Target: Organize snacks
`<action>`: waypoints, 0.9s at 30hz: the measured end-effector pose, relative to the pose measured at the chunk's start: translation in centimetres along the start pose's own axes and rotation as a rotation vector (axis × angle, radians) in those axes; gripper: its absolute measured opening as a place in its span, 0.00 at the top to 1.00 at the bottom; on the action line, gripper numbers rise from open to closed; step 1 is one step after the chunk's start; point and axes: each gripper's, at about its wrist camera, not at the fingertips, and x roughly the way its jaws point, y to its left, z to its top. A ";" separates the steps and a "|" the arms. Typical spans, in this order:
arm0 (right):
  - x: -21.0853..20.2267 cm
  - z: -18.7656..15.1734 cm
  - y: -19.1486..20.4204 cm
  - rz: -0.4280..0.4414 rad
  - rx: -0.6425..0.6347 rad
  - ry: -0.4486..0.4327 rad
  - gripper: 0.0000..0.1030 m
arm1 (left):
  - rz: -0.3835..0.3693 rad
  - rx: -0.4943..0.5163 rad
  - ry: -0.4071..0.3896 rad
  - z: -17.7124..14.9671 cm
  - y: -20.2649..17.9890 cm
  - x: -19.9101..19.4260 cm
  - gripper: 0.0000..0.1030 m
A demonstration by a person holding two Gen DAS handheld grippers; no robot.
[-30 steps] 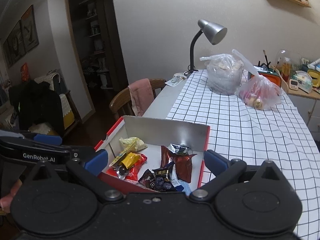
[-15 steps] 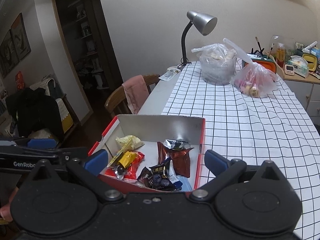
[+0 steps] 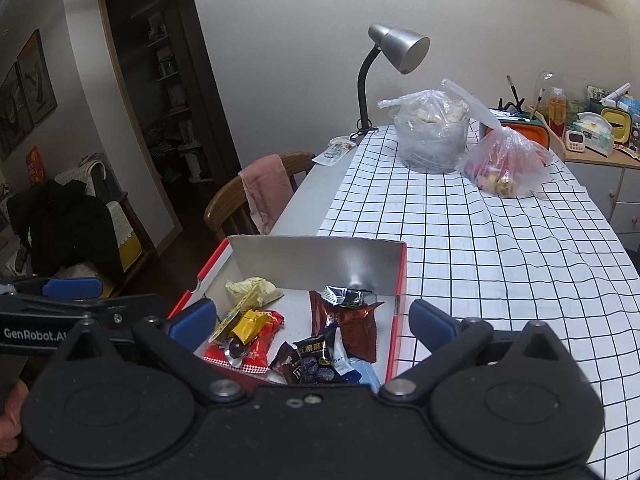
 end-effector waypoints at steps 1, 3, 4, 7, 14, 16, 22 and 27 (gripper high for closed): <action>0.0 0.0 0.0 -0.002 0.000 -0.002 0.00 | 0.001 0.001 -0.003 0.0 -0.1 0.0 0.03; 0.0 0.1 0.0 -0.002 0.001 -0.004 0.00 | 0.002 0.004 -0.007 0.0 -0.1 -0.1 0.03; 0.0 0.1 0.0 -0.002 0.002 -0.005 0.00 | 0.002 0.004 -0.009 0.0 -0.1 -0.1 0.03; 0.0 0.1 0.1 -0.003 0.001 -0.005 0.00 | 0.003 0.003 -0.010 0.1 -0.1 0.0 0.03; -0.1 -0.2 0.2 -0.001 0.002 0.002 0.00 | 0.000 -0.007 -0.002 -0.1 0.0 0.0 0.03; -0.1 -0.2 0.2 -0.002 0.002 0.001 0.00 | 0.001 -0.008 0.000 -0.2 -0.1 0.0 0.03; -0.1 -0.3 0.2 -0.002 0.005 0.004 0.00 | 0.001 -0.005 0.005 -0.4 -0.1 0.1 0.03; -0.4 -0.7 -0.4 -0.009 0.015 0.005 0.00 | 0.003 0.002 0.007 -0.5 -0.5 0.1 0.03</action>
